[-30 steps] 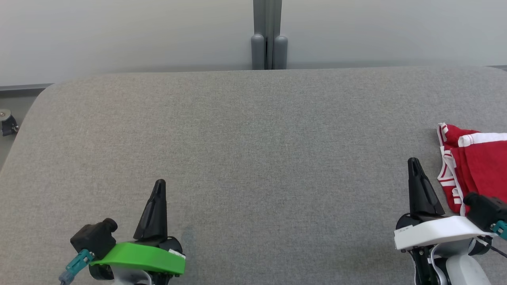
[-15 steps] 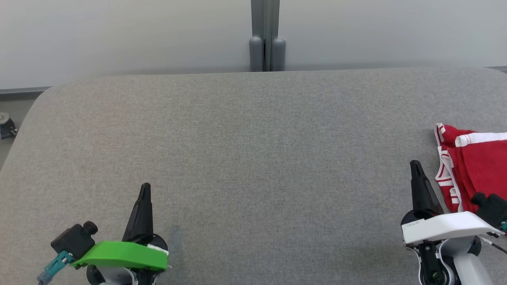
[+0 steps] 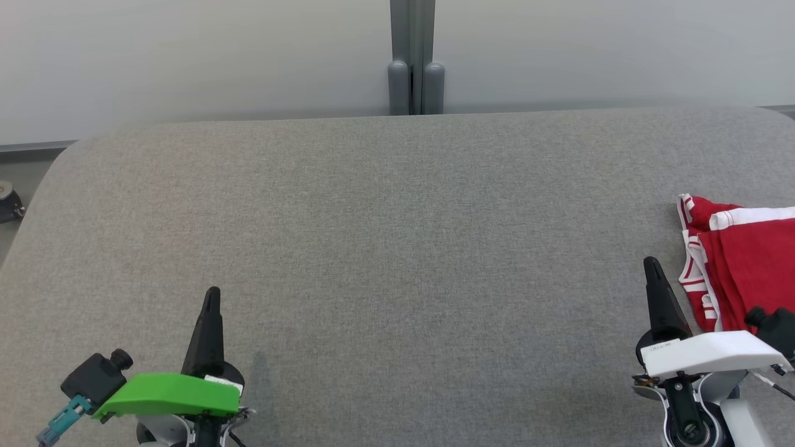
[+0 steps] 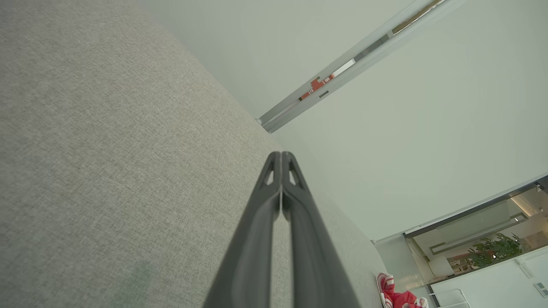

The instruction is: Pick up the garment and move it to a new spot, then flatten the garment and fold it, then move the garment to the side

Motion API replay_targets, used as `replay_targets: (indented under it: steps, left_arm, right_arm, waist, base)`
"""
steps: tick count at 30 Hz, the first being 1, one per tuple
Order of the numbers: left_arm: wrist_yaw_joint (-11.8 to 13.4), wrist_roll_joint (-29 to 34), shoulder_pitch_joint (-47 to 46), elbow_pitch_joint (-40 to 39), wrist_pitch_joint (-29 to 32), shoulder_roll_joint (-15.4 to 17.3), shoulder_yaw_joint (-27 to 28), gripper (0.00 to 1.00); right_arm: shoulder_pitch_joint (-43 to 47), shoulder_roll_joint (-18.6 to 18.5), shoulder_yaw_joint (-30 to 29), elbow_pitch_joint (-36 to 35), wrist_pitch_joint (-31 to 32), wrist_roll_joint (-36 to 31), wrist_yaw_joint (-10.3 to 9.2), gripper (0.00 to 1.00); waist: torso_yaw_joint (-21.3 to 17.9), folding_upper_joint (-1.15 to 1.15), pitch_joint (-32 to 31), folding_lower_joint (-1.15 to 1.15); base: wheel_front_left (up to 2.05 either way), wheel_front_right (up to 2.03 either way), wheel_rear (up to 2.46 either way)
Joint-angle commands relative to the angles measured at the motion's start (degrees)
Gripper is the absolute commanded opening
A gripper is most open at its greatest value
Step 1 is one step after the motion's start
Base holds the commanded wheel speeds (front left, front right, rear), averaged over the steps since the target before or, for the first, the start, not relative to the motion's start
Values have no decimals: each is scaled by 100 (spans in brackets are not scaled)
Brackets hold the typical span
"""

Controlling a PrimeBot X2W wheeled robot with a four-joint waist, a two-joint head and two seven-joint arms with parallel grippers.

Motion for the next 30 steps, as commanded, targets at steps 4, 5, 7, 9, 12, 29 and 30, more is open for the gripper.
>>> replay_targets:
  steps: [4, 5, 7, 9, 12, 29, 30]
  left_arm:
    - [-29, -351, -178, -17, 92, 52, 100, 0]
    - [-30, -417, -183, -10, 109, 53, 115, 0]
    - [-31, -527, -191, 2, 144, 55, 143, 0]
    - [-32, -643, -199, 14, 173, 57, 171, 0]
    - [-34, -817, -208, 33, 228, 59, 214, 0]
    - [-43, -1648, -253, 135, 481, 61, 446, 0]
    - [-44, -1700, -255, 142, 502, 61, 462, 0]
  right_arm:
    - [-157, -36, -39, -1, 82, 388, -2, 0]
    - [-161, -37, -43, 10, 103, 463, -3, 0]
    - [-168, -39, -51, 31, 135, 595, -3, 0]
    - [-173, -40, -58, 49, 170, 723, -3, 0]
    - [-174, -42, -71, 79, 220, 921, -3, 0]
    - [-232, -42, -140, 221, 477, 1884, -4, 0]
    - [-236, -43, -145, 230, 497, 1941, -4, 0]
  waist:
    - [-10, 0, -12, 0]
    - [-13, 0, -15, 0]
    - [-18, 0, -20, 0]
    - [-23, 0, -25, 0]
    - [-30, 0, -33, 0]
    - [-70, 0, -78, 0]
    - [-73, 0, -80, 0]
  base:
    - [0, 0, 0]
    - [0, 0, 0]
    - [0, 0, 0]
    - [0, 0, 0]
    - [0, 0, 0]
    - [0, 0, 0]
    - [0, 0, 0]
